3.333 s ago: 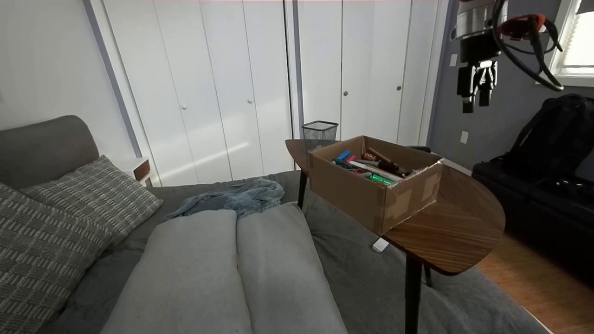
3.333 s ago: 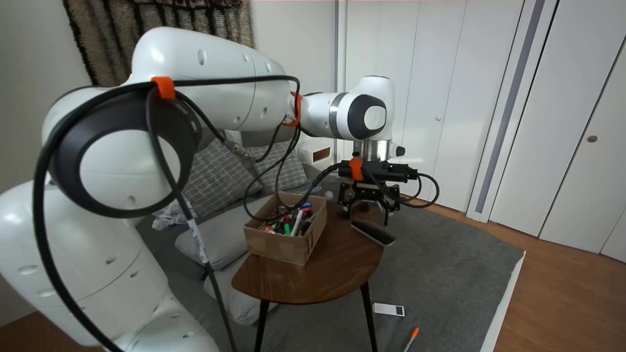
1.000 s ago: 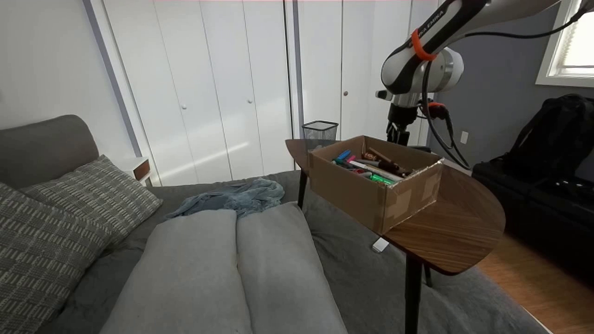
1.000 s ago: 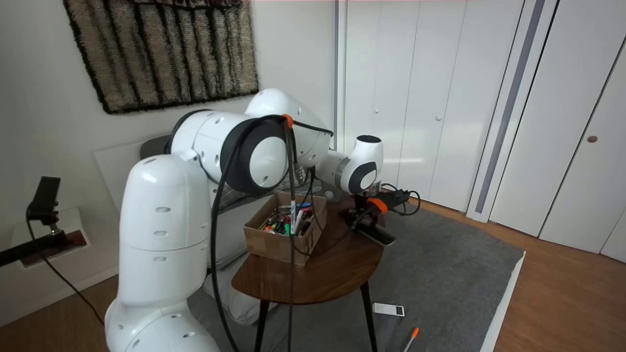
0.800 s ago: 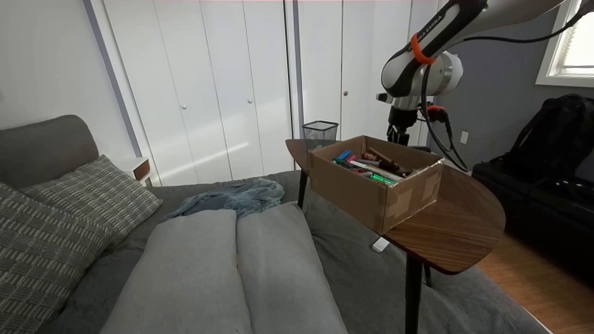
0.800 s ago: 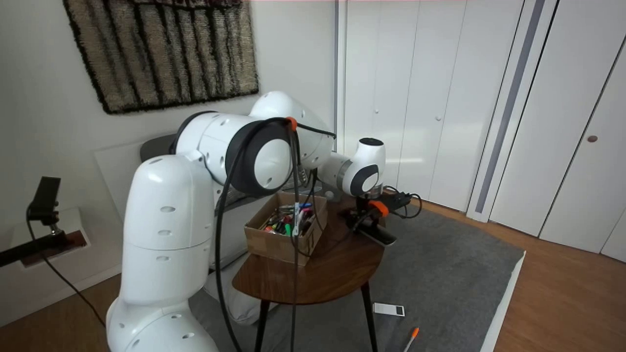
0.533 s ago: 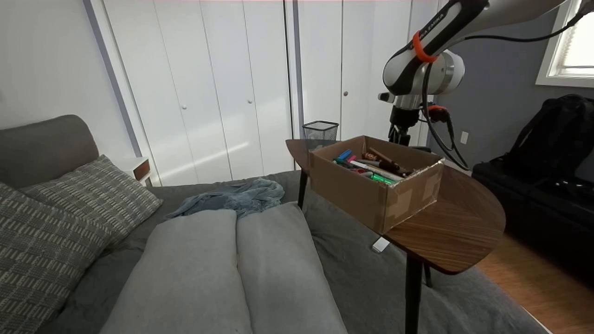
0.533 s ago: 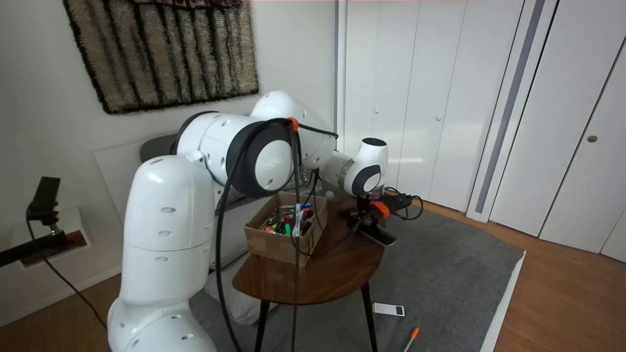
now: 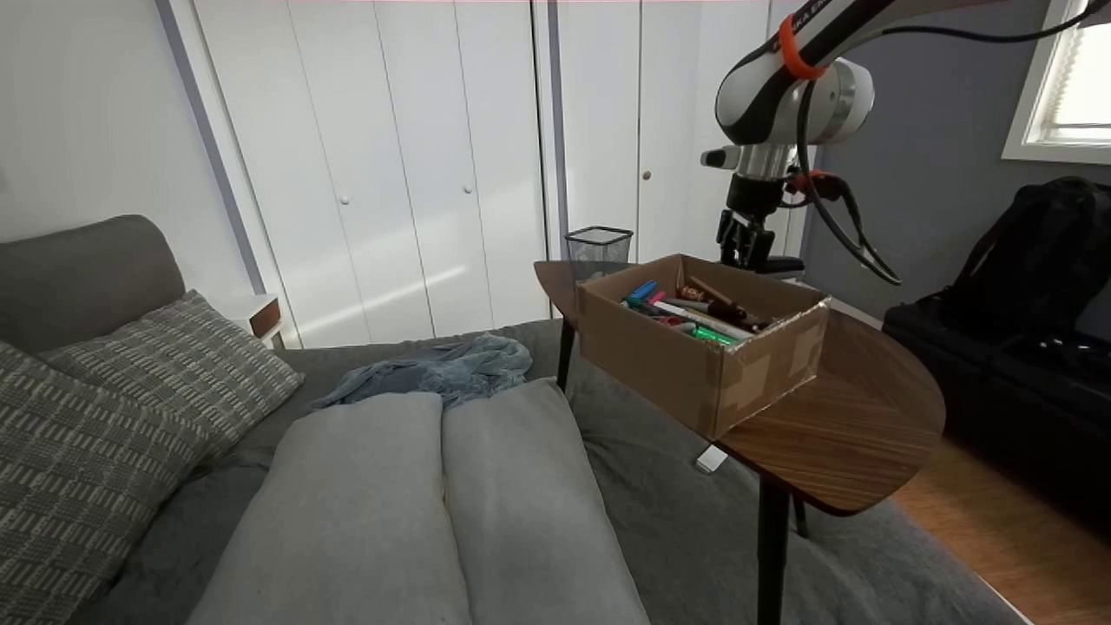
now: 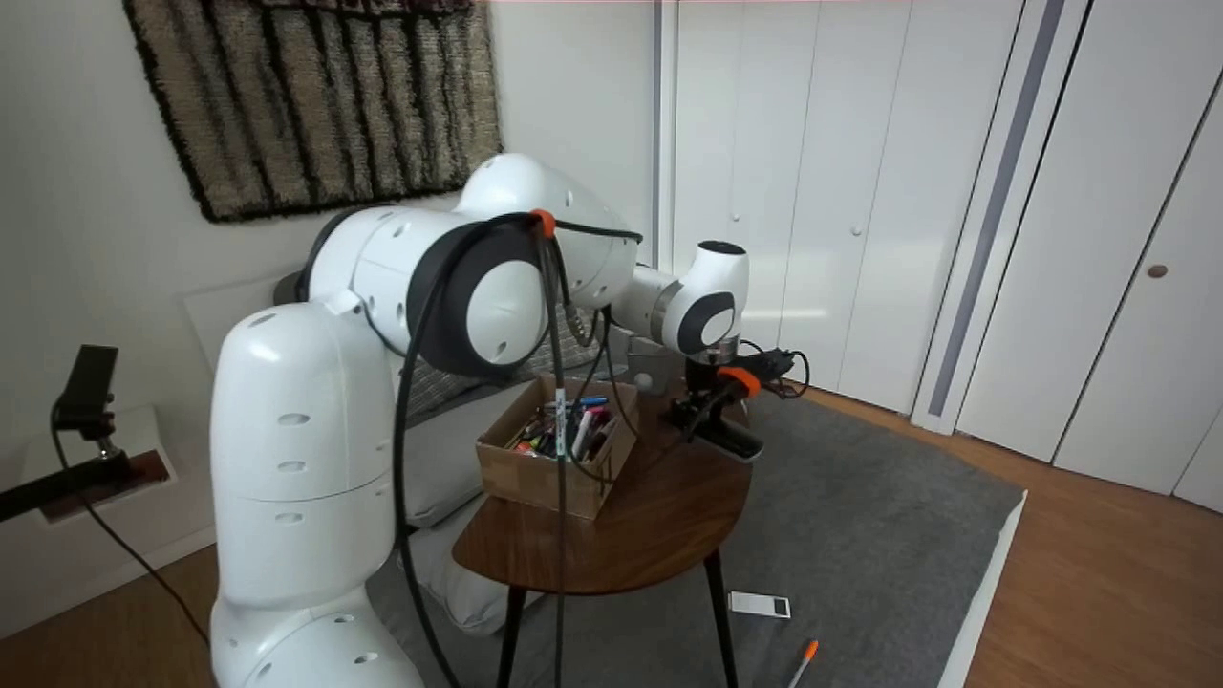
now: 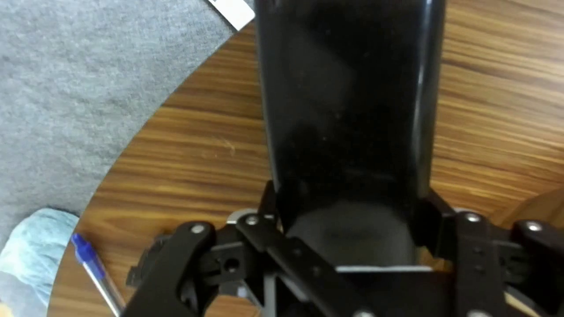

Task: Put the eyeglass case in the box

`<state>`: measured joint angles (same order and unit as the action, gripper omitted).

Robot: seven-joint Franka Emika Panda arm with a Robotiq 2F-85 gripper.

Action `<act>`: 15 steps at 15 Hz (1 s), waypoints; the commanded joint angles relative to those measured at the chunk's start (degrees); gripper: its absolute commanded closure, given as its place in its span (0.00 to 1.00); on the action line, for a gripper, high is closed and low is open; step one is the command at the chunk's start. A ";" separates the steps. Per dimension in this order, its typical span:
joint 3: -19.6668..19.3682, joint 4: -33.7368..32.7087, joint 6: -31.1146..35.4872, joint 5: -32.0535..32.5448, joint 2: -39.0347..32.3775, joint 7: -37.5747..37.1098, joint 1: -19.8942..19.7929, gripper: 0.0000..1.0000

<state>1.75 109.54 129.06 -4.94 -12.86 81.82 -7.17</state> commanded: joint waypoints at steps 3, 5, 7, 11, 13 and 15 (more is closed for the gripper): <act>1.09 4.62 -5.51 1.90 13.33 10.41 3.18 0.53; 2.24 4.80 -7.78 0.98 15.26 12.77 6.10 0.53; 3.73 5.38 -9.14 0.65 17.04 14.28 9.34 0.53; 6.09 4.72 -9.11 -2.26 16.36 19.62 14.74 0.53; 6.42 5.33 -8.28 -3.05 15.93 19.29 15.82 0.53; 6.05 6.22 -8.86 -4.74 15.84 19.64 15.93 0.53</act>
<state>8.46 114.19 120.18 -6.50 2.62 98.67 8.78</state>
